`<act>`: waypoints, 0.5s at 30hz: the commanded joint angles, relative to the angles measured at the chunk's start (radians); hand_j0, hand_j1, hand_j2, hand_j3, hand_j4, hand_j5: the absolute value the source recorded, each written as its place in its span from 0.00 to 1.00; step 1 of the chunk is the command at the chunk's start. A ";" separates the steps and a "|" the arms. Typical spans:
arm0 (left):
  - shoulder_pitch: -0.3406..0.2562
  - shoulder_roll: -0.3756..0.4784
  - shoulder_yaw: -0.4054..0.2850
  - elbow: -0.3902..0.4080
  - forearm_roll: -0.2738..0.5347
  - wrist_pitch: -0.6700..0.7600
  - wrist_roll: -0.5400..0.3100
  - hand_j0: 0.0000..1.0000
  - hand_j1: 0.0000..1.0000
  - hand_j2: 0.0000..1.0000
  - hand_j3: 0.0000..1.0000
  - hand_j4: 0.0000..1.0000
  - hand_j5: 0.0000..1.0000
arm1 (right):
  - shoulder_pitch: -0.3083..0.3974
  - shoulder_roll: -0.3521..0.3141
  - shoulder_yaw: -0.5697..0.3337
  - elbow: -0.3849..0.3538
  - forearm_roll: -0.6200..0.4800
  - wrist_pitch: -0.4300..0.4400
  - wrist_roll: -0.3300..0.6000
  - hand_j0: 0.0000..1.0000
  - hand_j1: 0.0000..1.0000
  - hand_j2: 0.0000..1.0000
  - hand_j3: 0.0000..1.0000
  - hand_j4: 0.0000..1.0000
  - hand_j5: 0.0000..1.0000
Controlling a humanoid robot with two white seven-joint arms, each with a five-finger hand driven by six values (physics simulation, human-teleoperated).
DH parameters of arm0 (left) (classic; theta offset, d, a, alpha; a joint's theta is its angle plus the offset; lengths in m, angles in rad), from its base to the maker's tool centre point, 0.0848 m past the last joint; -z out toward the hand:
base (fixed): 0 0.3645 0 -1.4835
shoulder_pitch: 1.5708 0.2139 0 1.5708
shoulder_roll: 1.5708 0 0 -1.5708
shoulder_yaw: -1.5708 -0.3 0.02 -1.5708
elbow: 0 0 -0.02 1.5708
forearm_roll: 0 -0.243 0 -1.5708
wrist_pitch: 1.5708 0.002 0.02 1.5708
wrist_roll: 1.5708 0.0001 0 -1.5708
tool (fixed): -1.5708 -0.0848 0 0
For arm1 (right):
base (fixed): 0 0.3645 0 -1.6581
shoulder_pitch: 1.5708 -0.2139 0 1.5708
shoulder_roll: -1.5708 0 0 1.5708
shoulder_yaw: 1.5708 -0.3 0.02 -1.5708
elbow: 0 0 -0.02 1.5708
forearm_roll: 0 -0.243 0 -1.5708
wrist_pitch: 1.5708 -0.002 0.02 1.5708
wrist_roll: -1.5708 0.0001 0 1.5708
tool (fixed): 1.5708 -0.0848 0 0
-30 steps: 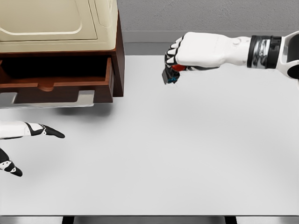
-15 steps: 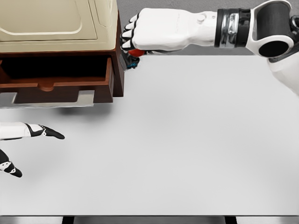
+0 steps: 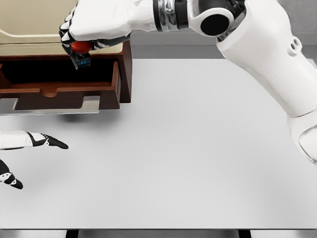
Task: Open the cabinet drawer with left arm, and place a switch into the drawer with right arm
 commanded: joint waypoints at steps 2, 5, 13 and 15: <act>0.000 0.000 0.002 0.000 0.006 0.002 0.000 1.00 1.00 1.00 1.00 1.00 1.00 | -0.002 0.072 0.023 0.087 0.002 0.004 -0.002 0.46 0.46 0.46 0.46 0.46 0.46; 0.000 0.002 0.002 0.000 0.005 0.002 0.000 1.00 1.00 1.00 1.00 1.00 1.00 | -0.011 0.100 0.024 0.137 0.005 0.004 -0.002 0.48 0.48 0.48 0.48 0.48 0.48; 0.002 0.002 0.000 0.001 -0.011 0.002 0.000 1.00 1.00 1.00 1.00 1.00 1.00 | -0.037 0.165 0.046 0.256 0.038 0.004 -0.002 0.49 0.49 0.49 0.49 0.49 0.49; 0.002 0.002 0.002 0.001 -0.014 0.002 0.000 1.00 1.00 1.00 1.00 1.00 1.00 | -0.037 0.169 0.047 0.265 0.044 0.004 -0.002 0.49 0.49 0.49 0.49 0.49 0.49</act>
